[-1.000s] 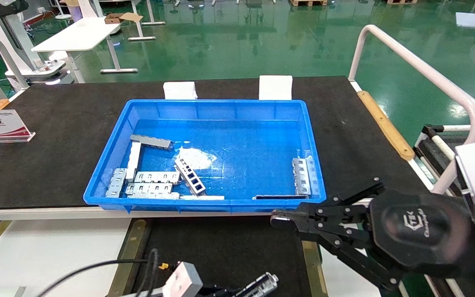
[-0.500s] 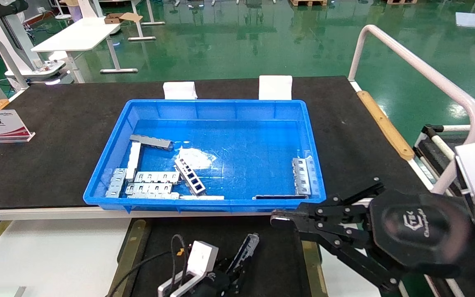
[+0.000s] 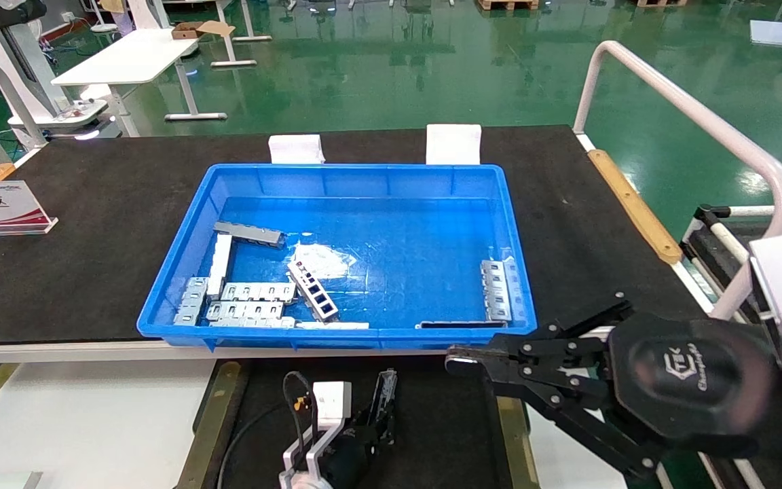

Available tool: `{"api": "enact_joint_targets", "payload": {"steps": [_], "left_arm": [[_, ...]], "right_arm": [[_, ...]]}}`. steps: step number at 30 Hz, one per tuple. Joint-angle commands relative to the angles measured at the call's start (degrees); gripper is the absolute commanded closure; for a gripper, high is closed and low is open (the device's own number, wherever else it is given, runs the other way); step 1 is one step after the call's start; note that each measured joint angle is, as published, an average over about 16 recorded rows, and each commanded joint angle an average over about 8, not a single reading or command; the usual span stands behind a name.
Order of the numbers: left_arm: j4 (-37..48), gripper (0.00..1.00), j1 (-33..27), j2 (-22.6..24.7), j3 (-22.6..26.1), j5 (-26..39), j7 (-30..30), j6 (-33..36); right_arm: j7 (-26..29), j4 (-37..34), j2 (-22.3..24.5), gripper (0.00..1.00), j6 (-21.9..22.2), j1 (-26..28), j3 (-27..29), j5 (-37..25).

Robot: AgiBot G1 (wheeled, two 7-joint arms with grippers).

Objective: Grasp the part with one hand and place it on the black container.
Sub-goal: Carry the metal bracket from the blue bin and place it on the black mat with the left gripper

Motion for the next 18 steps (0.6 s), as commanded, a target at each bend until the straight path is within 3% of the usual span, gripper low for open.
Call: {"api": "enact_joint_targets", "payload": {"steps": [1, 15, 17, 18], "left_arm": [[1.47, 1.00, -0.33, 1.20, -0.11, -0.37, -0.15, -0.85], [10.62, 1.00, -1.52, 5.61, -1.22, 0.11, -4.65, 1.60], [11.11, 0.91, -1.68, 5.73, -0.83, -0.08, -5.27, 1.80], [11.32, 0.80, -1.76, 5.77, -0.61, -0.22, -5.60, 1.86]], "right_arm": [[0.00, 0.00, 0.00, 1.00, 0.00, 0.00, -0.01, 0.00], [-0.03, 0.00, 0.02, 1.00, 0.02, 0.01, -0.05, 0.04], [-0.03, 0.00, 0.02, 0.94, 0.03, 0.01, -0.06, 0.04], [-0.03, 0.00, 0.03, 0.81, 0.03, 0.01, -0.06, 0.04]]}}
